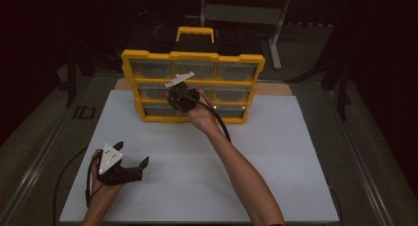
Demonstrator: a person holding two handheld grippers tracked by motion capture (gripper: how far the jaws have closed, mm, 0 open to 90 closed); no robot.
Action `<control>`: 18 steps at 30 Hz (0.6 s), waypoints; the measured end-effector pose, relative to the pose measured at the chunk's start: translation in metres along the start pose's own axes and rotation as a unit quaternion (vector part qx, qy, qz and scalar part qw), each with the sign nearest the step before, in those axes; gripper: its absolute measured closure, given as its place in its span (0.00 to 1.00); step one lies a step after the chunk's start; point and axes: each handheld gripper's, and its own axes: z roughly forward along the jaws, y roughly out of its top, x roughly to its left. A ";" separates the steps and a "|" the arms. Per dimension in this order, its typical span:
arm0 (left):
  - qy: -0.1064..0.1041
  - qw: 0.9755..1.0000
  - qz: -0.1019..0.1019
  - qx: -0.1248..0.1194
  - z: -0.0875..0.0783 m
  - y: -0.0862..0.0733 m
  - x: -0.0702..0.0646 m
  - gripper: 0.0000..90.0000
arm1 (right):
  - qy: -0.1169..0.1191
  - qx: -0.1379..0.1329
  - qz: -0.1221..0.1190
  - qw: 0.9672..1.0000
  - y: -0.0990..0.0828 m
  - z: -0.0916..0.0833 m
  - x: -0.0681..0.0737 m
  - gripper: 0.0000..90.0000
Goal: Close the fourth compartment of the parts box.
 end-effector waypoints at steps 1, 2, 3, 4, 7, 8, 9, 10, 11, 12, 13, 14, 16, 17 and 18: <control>0.000 1.000 0.000 0.000 0.000 0.000 0.000 0.00 | 0.000 0.000 -0.002 1.000 0.000 -0.001 0.001 0.98; 0.000 1.000 0.001 0.000 0.000 0.000 0.000 0.00 | 0.002 0.001 -0.004 1.000 0.000 -0.002 0.001 0.97; 0.000 1.000 0.000 0.001 0.000 0.000 0.000 0.00 | 0.003 0.002 -0.007 1.000 0.000 -0.003 0.002 0.97; 0.000 1.000 0.000 0.001 0.000 0.000 0.000 0.00 | 0.004 0.003 -0.008 1.000 0.000 -0.005 0.002 0.97; 0.000 1.000 0.001 0.000 0.001 0.000 0.000 0.00 | 0.006 0.005 -0.014 1.000 0.000 -0.008 0.003 0.96; 0.000 1.000 0.000 0.000 0.001 0.000 0.000 0.00 | 0.008 0.006 -0.019 1.000 0.000 -0.009 0.003 0.95; -0.001 1.000 0.000 0.001 0.001 0.000 -0.001 0.00 | 0.008 0.008 -0.018 1.000 -0.001 -0.010 0.003 0.95; -0.001 1.000 0.000 0.000 0.001 0.000 -0.001 0.00 | 0.008 0.007 -0.021 1.000 -0.001 -0.011 0.003 0.94; -0.001 1.000 0.000 0.000 0.001 0.000 -0.001 0.00 | 0.008 0.007 -0.021 1.000 -0.001 -0.011 0.003 0.94; -0.001 1.000 0.001 0.000 0.001 0.000 -0.001 0.00 | 0.009 0.009 -0.023 1.000 -0.001 -0.012 0.003 0.94; -0.001 1.000 0.001 0.000 0.001 0.000 -0.001 0.00 | 0.011 0.010 -0.026 1.000 -0.002 -0.013 0.003 0.92; -0.001 1.000 0.000 0.000 0.001 0.000 -0.001 0.00 | 0.013 0.014 -0.024 1.000 -0.003 -0.015 0.004 0.90; -0.001 1.000 0.000 0.000 0.001 0.000 -0.001 0.00 | 0.021 0.017 -0.027 0.999 -0.004 -0.016 0.004 0.86; -0.001 1.000 0.000 0.000 0.001 0.000 -0.001 0.00 | 0.023 0.017 -0.030 0.999 -0.005 -0.017 0.004 0.84; -0.001 1.000 0.000 0.000 0.001 0.000 -0.001 0.00 | 0.025 0.018 -0.033 0.999 -0.005 -0.018 0.004 0.82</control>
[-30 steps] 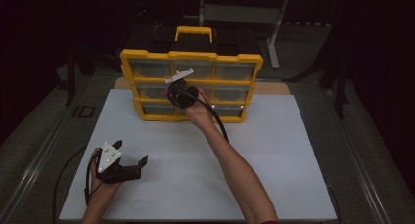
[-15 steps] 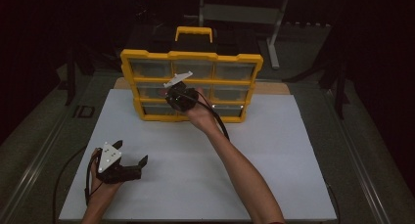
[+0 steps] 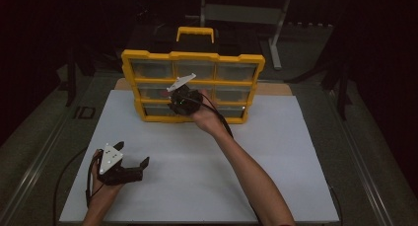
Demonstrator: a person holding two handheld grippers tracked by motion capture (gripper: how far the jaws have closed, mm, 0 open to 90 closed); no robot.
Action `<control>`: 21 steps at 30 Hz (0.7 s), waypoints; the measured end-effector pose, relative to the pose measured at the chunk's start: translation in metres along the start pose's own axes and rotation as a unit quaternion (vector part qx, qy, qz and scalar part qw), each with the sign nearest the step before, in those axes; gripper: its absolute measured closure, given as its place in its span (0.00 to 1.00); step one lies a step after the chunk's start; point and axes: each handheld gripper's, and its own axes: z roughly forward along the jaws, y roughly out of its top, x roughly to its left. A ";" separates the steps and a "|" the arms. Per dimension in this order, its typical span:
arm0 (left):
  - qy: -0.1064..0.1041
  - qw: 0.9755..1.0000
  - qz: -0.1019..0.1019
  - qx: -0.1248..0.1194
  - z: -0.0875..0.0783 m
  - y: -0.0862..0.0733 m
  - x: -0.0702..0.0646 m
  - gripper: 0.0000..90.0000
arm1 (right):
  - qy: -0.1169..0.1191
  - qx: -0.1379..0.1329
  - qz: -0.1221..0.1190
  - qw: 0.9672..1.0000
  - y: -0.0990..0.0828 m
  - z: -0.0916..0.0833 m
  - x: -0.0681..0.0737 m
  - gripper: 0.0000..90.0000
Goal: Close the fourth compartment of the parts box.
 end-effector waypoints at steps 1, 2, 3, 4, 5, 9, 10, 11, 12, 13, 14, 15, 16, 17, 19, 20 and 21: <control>0.000 1.000 0.000 0.000 0.000 0.000 0.000 0.00 | 0.002 0.000 -0.002 1.000 -0.001 -0.001 0.000 0.80; 0.000 1.000 0.001 0.001 0.000 0.000 0.000 0.00 | 0.003 0.001 -0.005 1.000 -0.001 -0.002 0.000 0.77; 0.000 1.000 0.001 0.001 0.000 0.000 0.000 0.00 | 0.005 0.002 -0.005 1.000 -0.002 -0.002 0.000 0.73; 0.000 1.000 0.000 0.000 0.000 0.000 0.000 0.00 | 0.007 0.003 -0.005 1.000 -0.003 -0.003 0.001 0.70; 0.000 1.000 0.000 0.000 0.000 0.000 0.000 0.00 | 0.011 0.005 -0.005 1.000 -0.003 -0.004 0.000 0.66; 0.000 1.000 0.000 0.000 0.000 0.000 0.000 0.00 | 0.021 0.008 -0.004 1.000 -0.007 -0.008 0.001 0.56; 0.000 1.000 0.000 0.000 0.000 0.000 0.000 0.00 | 0.027 0.009 -0.003 1.000 -0.008 -0.009 0.000 0.54; 0.000 1.000 0.000 0.000 0.000 0.000 0.000 0.00 | 0.030 0.008 -0.002 1.000 -0.010 -0.011 0.001 0.52; 0.000 1.000 0.000 0.000 0.000 0.000 0.000 0.00 | 0.031 0.006 -0.002 0.999 -0.011 -0.012 0.001 0.48; 0.000 1.000 -0.001 -0.001 0.000 0.000 0.000 0.00 | 0.033 0.005 -0.004 0.999 -0.013 -0.014 0.001 0.44; 0.001 1.000 -0.001 -0.001 0.000 0.000 0.000 0.00 | 0.033 0.005 -0.005 0.999 -0.014 -0.016 0.001 0.40; 0.001 1.000 -0.001 -0.001 0.000 0.000 0.000 0.00 | 0.034 0.004 -0.005 0.999 -0.016 -0.018 0.001 0.36; 0.001 1.000 -0.001 -0.001 0.000 0.000 0.000 0.00 | 0.035 0.003 -0.004 0.999 -0.018 -0.019 0.001 0.32; 0.001 1.000 -0.001 -0.001 0.000 0.000 0.000 0.00 | 0.035 0.003 -0.004 0.999 -0.018 -0.019 0.001 0.32; 0.001 1.000 0.000 -0.001 0.000 0.000 0.000 0.00 | 0.031 0.002 -0.004 1.000 -0.019 -0.021 0.001 0.29; 0.001 1.000 0.000 -0.001 0.000 0.000 0.000 0.00 | 0.028 0.001 -0.002 1.000 -0.025 -0.028 0.001 0.21; 0.001 1.000 -0.001 -0.001 0.000 0.000 0.000 0.00 | 0.027 -0.001 -0.003 1.000 -0.027 -0.031 0.001 0.20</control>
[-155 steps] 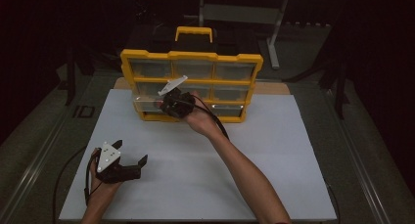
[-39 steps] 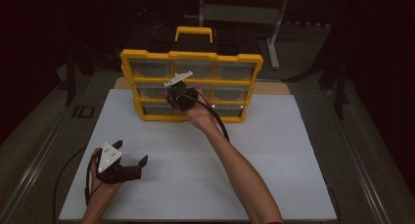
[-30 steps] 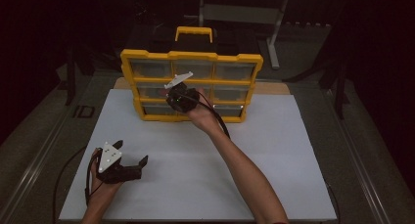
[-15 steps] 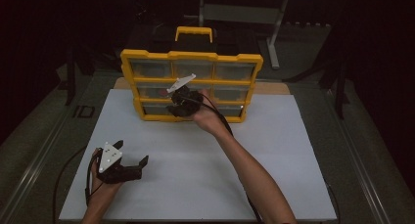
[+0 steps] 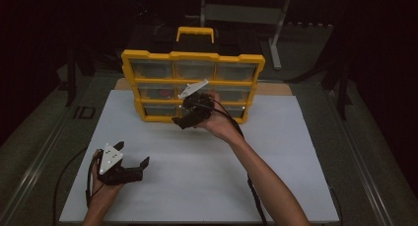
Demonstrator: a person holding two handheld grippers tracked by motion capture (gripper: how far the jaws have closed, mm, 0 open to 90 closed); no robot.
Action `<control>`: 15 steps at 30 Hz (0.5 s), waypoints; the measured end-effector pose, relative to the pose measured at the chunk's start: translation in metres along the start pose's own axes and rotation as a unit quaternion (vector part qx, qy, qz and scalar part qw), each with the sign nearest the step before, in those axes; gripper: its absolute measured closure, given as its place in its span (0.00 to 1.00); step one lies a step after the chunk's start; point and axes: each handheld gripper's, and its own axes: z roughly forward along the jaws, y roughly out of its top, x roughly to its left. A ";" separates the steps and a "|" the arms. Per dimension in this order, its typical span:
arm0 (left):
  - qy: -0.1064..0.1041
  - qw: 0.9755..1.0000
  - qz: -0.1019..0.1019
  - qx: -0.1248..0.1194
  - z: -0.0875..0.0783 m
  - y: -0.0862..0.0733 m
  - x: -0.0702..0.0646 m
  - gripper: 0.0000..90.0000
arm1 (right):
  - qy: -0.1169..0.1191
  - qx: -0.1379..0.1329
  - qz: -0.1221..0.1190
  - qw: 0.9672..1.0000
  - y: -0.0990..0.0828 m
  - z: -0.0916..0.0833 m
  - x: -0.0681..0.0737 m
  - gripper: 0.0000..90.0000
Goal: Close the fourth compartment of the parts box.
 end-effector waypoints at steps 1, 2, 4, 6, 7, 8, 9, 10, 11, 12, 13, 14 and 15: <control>0.000 1.000 0.000 0.000 0.000 0.000 0.000 0.00 | 0.002 -0.002 0.000 1.000 -0.002 -0.003 0.000 0.19; 0.000 1.000 0.000 0.000 0.000 0.000 0.000 0.00 | 0.003 -0.005 0.000 1.000 -0.005 -0.006 0.000 0.17; 0.000 1.000 0.000 0.000 0.000 0.000 0.000 0.00 | 0.010 -0.012 0.002 1.000 -0.012 -0.014 0.001 0.15; 0.000 1.000 0.000 -0.001 0.000 0.000 0.000 0.00 | 0.009 -0.020 -0.002 1.000 -0.019 -0.022 0.001 0.15; 0.000 1.000 0.000 0.000 0.000 0.000 0.000 0.00 | 0.009 -0.022 -0.001 1.000 -0.022 -0.025 0.001 0.15; 0.000 1.000 0.000 0.000 0.000 0.000 0.000 0.00 | 0.009 -0.022 -0.001 1.000 -0.022 -0.025 0.001 0.15; -0.002 1.000 0.001 -0.001 0.000 0.000 -0.001 0.00 | 0.009 -0.026 0.002 1.000 -0.027 -0.030 0.001 0.15; -0.002 1.000 0.001 -0.001 0.000 0.000 -0.001 0.00 | 0.004 -0.036 0.005 0.999 -0.037 -0.039 0.000 0.15; -0.002 1.000 0.001 -0.001 0.000 0.000 -0.001 0.00 | 0.001 -0.038 0.007 0.999 -0.041 -0.043 0.000 0.14; -0.002 1.000 0.001 -0.001 0.000 0.000 -0.001 0.00 | -0.002 -0.040 0.006 0.999 -0.046 -0.046 0.000 0.14; -0.002 1.000 0.001 -0.001 0.000 0.000 -0.001 0.00 | -0.007 -0.041 0.009 0.999 -0.051 -0.050 0.000 0.14; -0.002 1.000 0.000 -0.002 0.000 0.000 -0.001 0.00 | -0.011 -0.042 0.010 0.999 -0.055 -0.053 0.000 0.14; -0.003 1.000 -0.001 -0.003 0.000 0.000 -0.001 0.00 | -0.016 -0.045 0.011 0.999 -0.060 -0.056 0.000 0.14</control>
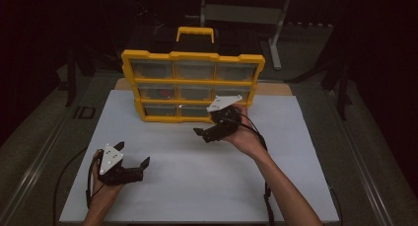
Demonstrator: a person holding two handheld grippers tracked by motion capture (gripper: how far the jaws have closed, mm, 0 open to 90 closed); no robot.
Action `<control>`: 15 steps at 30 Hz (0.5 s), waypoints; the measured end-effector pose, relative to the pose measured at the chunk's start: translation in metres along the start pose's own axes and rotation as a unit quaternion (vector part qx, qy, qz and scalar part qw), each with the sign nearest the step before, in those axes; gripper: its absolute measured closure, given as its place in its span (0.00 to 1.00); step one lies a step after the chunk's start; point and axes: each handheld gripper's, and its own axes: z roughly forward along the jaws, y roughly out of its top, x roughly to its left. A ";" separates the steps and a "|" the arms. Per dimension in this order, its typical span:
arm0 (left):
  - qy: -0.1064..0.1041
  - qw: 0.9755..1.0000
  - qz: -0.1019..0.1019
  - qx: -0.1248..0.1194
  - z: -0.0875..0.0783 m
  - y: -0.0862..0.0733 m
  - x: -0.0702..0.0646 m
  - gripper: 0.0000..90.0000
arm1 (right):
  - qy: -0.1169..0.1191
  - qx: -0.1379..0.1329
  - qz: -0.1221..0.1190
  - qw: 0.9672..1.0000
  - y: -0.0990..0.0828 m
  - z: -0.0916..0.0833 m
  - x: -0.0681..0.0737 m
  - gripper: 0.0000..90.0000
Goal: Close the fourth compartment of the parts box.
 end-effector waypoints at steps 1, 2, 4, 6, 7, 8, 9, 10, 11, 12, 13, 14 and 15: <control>0.000 1.000 0.000 0.000 0.000 0.000 0.000 0.00 | -0.004 -0.004 0.003 1.000 -0.004 -0.004 0.000 0.14; 0.000 1.000 -0.001 -0.001 0.000 0.000 0.000 0.00 | -0.009 -0.007 0.007 1.000 -0.009 -0.008 0.000 0.14; 0.000 1.000 -0.001 -0.001 0.000 0.000 0.000 0.00 | -0.020 -0.015 0.010 1.000 -0.017 -0.016 0.000 0.13; -0.001 1.000 0.000 -0.002 0.000 0.000 0.000 0.00 | -0.025 -0.020 0.014 0.999 -0.022 -0.019 0.000 0.13; -0.001 1.000 -0.001 -0.003 0.000 0.000 0.000 0.00 | -0.036 -0.028 0.016 0.999 -0.029 -0.026 0.001 0.13; 0.000 1.000 -0.001 -0.003 -0.001 0.000 0.000 0.00 | -0.041 -0.030 0.017 0.999 -0.033 -0.028 0.002 0.13; 0.000 1.000 -0.001 -0.004 -0.001 0.000 0.000 0.00 | -0.046 -0.031 0.019 0.998 -0.038 -0.032 0.002 0.12; 0.000 1.000 0.000 -0.004 -0.001 0.000 0.000 0.00 | -0.049 -0.033 0.020 0.998 -0.041 -0.035 0.003 0.13; 0.000 1.000 0.000 -0.005 -0.001 0.000 0.000 0.00 | -0.054 -0.037 0.023 0.998 -0.046 -0.038 0.003 0.13; 0.000 1.000 0.000 -0.006 -0.001 0.000 0.000 0.00 | -0.059 -0.040 0.025 0.997 -0.052 -0.042 0.004 0.13; 0.000 1.000 -0.002 -0.006 -0.001 0.000 0.000 0.00 | -0.061 -0.045 0.028 0.997 -0.056 -0.044 0.004 0.13; 0.000 1.000 -0.002 -0.007 -0.002 0.000 0.000 0.00 | -0.064 -0.050 0.032 0.996 -0.061 -0.048 0.004 0.13; 0.000 1.000 -0.002 -0.007 -0.002 0.000 0.001 0.00 | -0.067 -0.058 0.039 0.995 -0.068 -0.052 0.003 0.13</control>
